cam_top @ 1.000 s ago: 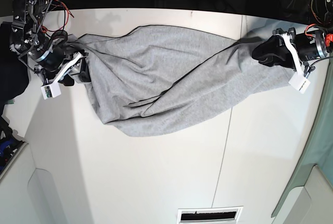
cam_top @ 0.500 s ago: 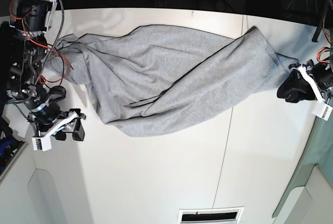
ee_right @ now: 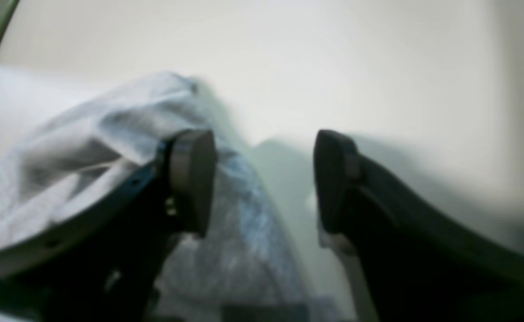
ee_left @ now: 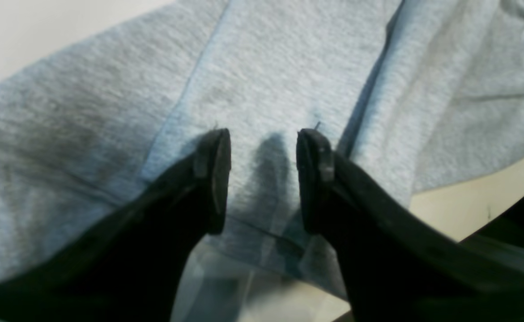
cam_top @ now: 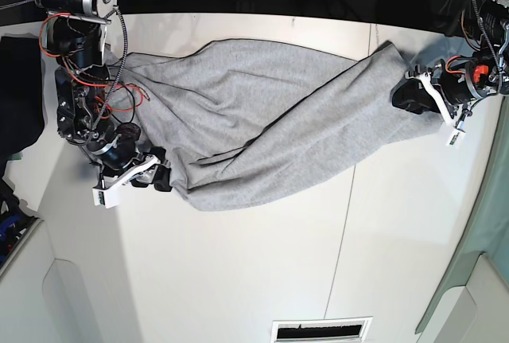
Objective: Layout the t-shirt on the table in an organized manner, then fold the t-shirt properly
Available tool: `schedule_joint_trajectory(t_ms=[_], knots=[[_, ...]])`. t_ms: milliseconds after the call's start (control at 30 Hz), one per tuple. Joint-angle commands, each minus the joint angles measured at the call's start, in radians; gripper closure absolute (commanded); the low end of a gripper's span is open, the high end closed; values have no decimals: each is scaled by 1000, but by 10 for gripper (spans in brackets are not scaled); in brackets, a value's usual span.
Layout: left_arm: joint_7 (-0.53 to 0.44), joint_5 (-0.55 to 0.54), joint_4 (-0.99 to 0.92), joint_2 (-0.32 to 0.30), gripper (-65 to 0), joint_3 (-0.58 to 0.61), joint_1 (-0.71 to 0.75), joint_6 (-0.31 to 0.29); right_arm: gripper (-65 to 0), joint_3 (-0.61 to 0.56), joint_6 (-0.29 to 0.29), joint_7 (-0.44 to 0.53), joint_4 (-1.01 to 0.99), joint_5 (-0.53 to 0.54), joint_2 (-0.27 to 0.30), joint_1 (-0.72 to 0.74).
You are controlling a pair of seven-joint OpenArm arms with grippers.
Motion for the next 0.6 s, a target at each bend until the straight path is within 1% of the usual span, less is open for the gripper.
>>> schedule_joint_trajectory(t_ms=[0, 33, 67, 100, 133, 167, 233, 300, 367, 433, 567], knots=[[-18, 2, 12, -7, -238, -6, -13, -9, -307, 0, 10, -5, 6, 3, 0, 21], [-22, 23, 12, 1, -191, -5, -13, -9, -260, 0, 12, -11, 6, 3, -1, 21], [-29, 40, 12, 6, -130, -2, -13, -9, -203, 0, 17, -15, 6, 3, -3, 21], [-39, 53, 12, 8, -58, 2, -13, -9, -136, 0, 20, -18, 6, 3, -3, 21], [-48, 61, 12, 9, 0, 6, -13, -9, -64, 0, 21, -18, 7, 3, -4, 22], [-56, 65, 12, 9, 0, 7, -14, -9, 0, 0, 20, -17, 8, 3, -3, 24], [-63, 69, 12, 5, 0, 6, -28, -9, 0, 0, 22, -17, 11, 3, -2, 30], [-63, 67, 12, -8, 0, 6, -62, -9, 0, 0, 36, -10, 29, 3, -2, 37], [-62, 68, 12, -24, 0, 6, -113, -2, 0, 0, 35, -9, 55, 4, 0, 52], [-61, 68, 12, -43, 0, 6, -177, 24, 0, 0, 35, -9, 98, 4, 6, 70], [-29, 43, 13, -87, 0, 6, -307, 23, 0, 0, 35, -11, 223, 4, 18, 94]])
